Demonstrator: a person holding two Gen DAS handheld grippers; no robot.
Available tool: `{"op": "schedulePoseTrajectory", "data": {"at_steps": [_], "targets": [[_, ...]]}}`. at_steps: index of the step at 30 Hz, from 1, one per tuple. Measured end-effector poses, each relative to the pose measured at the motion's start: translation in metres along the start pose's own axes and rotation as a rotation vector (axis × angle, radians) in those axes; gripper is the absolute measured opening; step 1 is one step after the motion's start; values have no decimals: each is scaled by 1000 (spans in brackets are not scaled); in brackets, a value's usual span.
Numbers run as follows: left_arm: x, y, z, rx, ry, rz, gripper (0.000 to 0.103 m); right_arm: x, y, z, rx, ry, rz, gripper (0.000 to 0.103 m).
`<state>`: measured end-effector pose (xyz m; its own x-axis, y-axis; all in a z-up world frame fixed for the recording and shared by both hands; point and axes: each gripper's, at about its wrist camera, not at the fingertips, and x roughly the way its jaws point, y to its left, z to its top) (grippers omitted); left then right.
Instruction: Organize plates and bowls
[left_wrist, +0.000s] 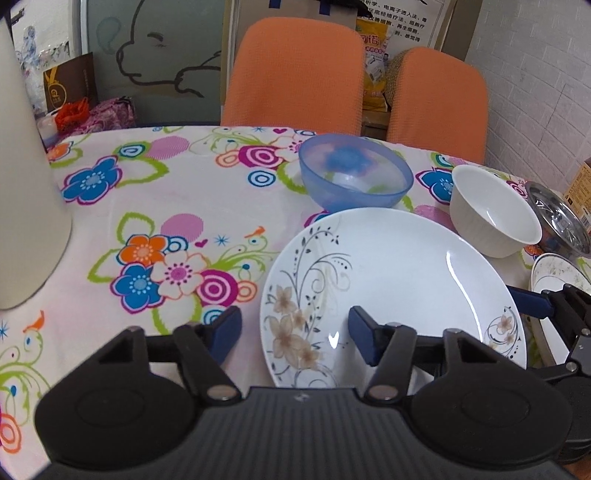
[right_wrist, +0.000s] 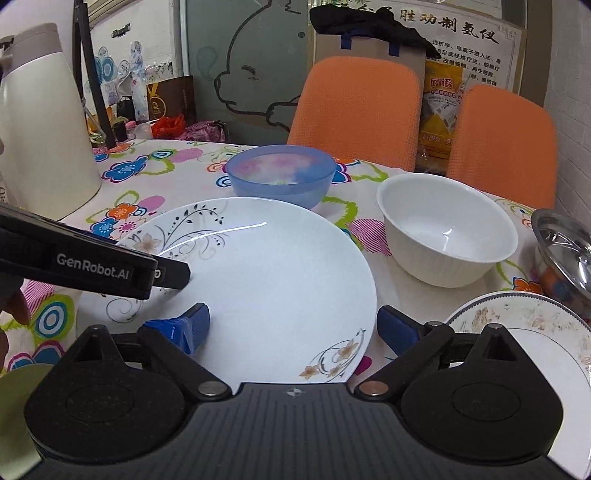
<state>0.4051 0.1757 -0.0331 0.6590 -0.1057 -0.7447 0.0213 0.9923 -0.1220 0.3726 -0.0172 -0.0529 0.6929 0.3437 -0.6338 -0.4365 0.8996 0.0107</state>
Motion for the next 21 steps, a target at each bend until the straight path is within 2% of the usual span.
{"op": "schedulePoseTrajectory", "data": {"at_steps": [1, 3, 5, 8, 10, 16, 21], "targets": [[-1, -2, 0, 6, -1, -13, 45, 0, 2, 0, 10, 5, 3, 86], [-1, -6, -1, 2, -8, 10, 45, 0, 6, 1, 28, 6, -18, 86], [-3, -6, -1, -4, -1, 18, 45, -1, 4, 4, 62, 10, -4, 86], [-12, -10, 0, 4, -13, 38, 34, -7, 1, 5, 116, 12, 41, 86], [-20, -12, 1, 13, -37, 55, 34, -15, 6, 6, 108, -13, 42, 86], [-40, -8, 8, -22, -53, 41, 34, -37, 8, 16, 134, -61, 70, 86], [-69, -15, -4, -11, -90, 39, 34, -62, 18, 6, 103, -90, 59, 86]]}}
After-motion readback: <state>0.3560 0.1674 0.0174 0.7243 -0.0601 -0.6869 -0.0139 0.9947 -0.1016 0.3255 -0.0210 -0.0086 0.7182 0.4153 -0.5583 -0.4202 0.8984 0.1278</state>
